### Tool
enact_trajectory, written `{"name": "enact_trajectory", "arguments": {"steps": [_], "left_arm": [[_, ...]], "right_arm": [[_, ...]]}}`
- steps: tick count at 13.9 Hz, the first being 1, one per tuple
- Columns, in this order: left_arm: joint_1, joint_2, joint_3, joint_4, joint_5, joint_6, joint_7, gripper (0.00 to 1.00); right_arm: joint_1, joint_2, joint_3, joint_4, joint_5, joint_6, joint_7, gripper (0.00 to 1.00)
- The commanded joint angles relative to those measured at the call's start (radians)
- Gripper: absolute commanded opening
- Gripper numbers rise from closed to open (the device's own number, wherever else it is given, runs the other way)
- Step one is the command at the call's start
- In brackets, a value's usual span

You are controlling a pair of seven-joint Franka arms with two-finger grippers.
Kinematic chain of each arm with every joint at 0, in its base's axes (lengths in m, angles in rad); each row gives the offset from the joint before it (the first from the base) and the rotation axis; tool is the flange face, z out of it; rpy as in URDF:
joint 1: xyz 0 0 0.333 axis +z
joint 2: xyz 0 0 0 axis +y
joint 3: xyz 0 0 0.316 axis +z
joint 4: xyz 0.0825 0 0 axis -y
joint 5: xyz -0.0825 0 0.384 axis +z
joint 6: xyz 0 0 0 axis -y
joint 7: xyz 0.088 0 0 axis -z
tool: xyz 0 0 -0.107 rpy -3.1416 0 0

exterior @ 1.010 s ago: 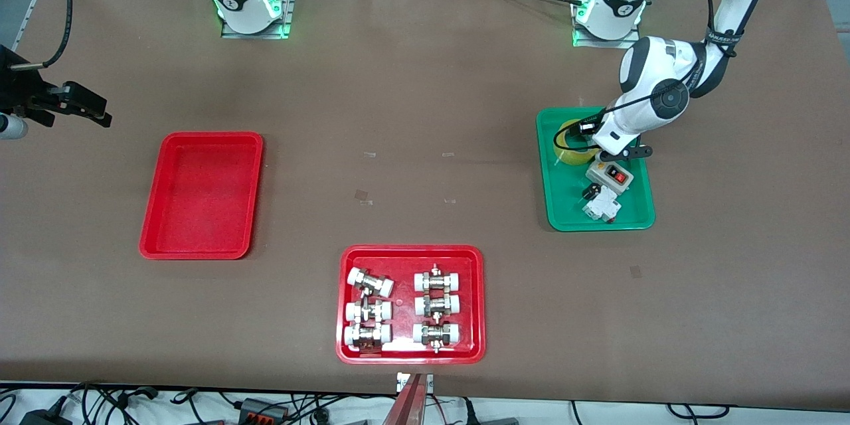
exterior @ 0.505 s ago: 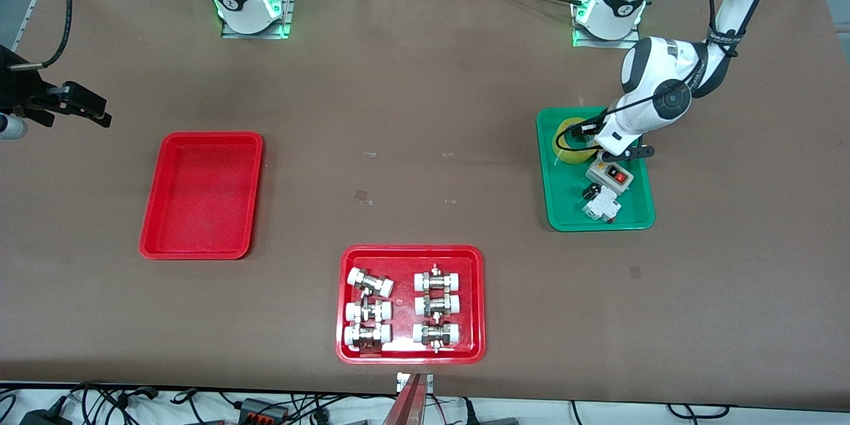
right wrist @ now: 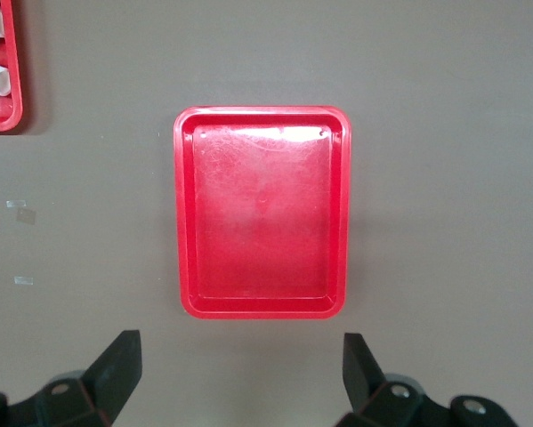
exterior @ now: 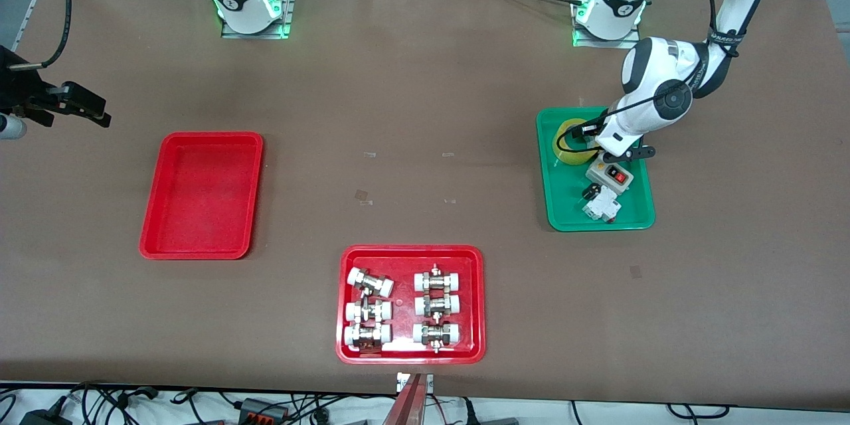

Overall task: Left arm passes tape to right arm into tray
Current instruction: 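Close the left gripper on the tape roll's rim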

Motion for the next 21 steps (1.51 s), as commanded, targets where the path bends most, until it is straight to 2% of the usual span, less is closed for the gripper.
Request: {"name": "enact_trajectory", "arguments": {"steps": [1, 9, 14, 21], "left_arm": [[0.006, -0.045, -0.006, 0.017, -0.009, -0.053, -0.003, 0.01], [0.006, -0.103, -0.006, 0.06, -0.009, -0.145, -0.001, 0.01], [0.003, -0.138, -0.01, 0.079, -0.015, -0.149, -0.007, 0.01], [-0.006, -0.142, -0.053, 0.152, -0.15, -0.173, -0.014, 0.01]], "right_arm": [[-0.012, -0.005, 0.006, -0.006, 0.002, 0.003, -0.012, 1.0], [-0.01, -0.007, 0.007, -0.006, 0.001, 0.003, -0.012, 1.0], [-0.01, -0.007, 0.007, -0.006, 0.001, 0.003, -0.012, 1.0], [-0.01, -0.007, 0.006, -0.006, 0.002, 0.002, -0.012, 1.0]]}}
